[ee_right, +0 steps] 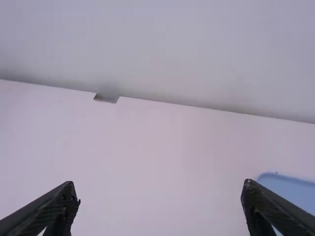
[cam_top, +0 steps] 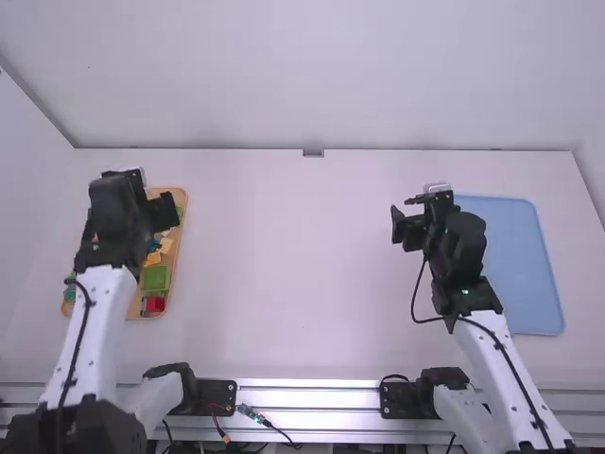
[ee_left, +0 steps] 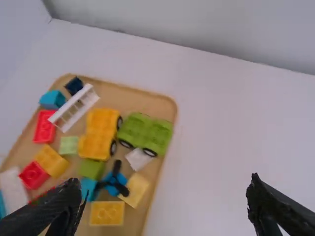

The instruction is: Assemble lego blocks to make yellow taxi

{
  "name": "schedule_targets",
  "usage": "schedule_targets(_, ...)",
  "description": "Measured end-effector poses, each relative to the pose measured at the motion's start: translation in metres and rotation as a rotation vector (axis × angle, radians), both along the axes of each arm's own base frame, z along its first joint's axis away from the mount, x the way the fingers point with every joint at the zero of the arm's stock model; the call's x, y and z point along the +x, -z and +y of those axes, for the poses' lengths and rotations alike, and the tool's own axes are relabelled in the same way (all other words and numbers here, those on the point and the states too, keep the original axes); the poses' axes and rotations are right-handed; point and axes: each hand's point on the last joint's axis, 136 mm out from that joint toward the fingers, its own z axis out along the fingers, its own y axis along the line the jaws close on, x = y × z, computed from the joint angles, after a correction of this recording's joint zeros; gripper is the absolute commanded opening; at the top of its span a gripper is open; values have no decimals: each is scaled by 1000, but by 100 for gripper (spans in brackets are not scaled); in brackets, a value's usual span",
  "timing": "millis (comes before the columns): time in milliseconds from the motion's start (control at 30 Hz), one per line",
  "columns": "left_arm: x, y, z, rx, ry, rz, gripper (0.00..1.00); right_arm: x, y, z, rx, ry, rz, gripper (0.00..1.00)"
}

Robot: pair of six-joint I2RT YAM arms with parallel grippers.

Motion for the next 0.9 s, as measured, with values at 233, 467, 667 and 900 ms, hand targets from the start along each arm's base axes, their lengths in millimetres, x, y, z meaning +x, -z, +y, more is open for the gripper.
schedule_targets(233, 42, 11, 69, -41, -56, 211, 97, 17, 2, 0, -5, -4, 25, 96)
schedule_targets(467, 68, 75, 128, -104, -67, 423, 99, 24, 7, 1, -16, -12, 43, 99)
schedule_targets(667, 67, 119, 147, -101, -33, 507, 96, 25, 4, 1, -13, -14, 33, 99)
schedule_targets(900, 76, 139, 156, -25, 15, 468, 84, 26, 1, 2, -13, -15, 24, 99)
